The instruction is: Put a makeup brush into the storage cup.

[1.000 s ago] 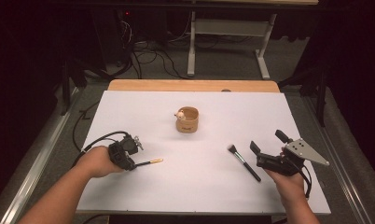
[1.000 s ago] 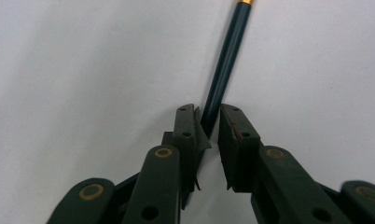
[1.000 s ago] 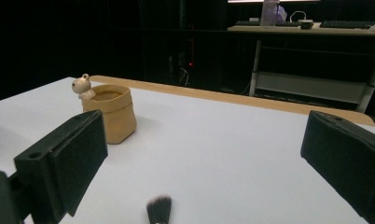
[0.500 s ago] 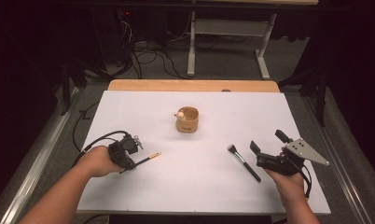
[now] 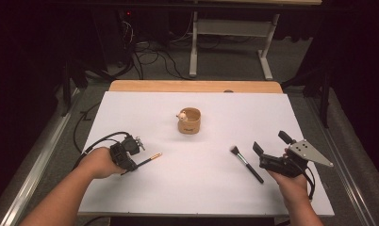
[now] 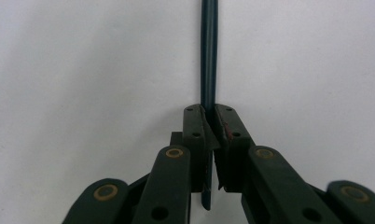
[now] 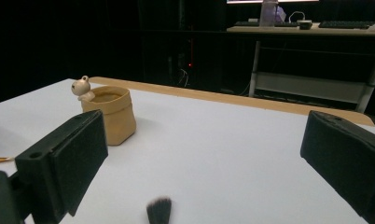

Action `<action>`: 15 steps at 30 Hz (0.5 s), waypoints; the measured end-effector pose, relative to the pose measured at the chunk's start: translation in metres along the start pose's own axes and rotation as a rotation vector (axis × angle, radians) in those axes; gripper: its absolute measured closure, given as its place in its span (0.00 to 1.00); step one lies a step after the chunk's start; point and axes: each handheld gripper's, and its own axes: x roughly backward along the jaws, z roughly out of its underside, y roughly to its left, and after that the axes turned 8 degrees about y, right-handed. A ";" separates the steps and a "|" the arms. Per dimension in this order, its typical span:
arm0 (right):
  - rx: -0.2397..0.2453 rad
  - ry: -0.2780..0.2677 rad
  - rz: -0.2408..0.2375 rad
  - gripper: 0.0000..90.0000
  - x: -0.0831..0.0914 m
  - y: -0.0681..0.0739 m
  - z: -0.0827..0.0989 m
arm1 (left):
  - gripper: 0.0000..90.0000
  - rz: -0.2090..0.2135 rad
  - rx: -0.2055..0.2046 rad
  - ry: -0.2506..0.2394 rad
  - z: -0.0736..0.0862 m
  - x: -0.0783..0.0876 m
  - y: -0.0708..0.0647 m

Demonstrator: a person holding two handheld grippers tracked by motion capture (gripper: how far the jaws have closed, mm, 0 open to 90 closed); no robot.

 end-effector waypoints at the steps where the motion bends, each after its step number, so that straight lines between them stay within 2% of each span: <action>1: 0.002 -0.001 0.000 0.03 0.000 0.000 0.000 | 0.93 0.000 -0.002 0.001 0.000 0.000 0.000; 7: 0.002 0.001 -0.002 0.03 0.000 0.000 0.000 | 0.93 -0.003 -0.011 -0.003 0.001 0.000 0.000; 15: 0.000 -0.003 -0.005 0.03 0.000 -0.001 0.000 | 0.93 -0.007 0.000 -0.010 0.001 0.001 -0.001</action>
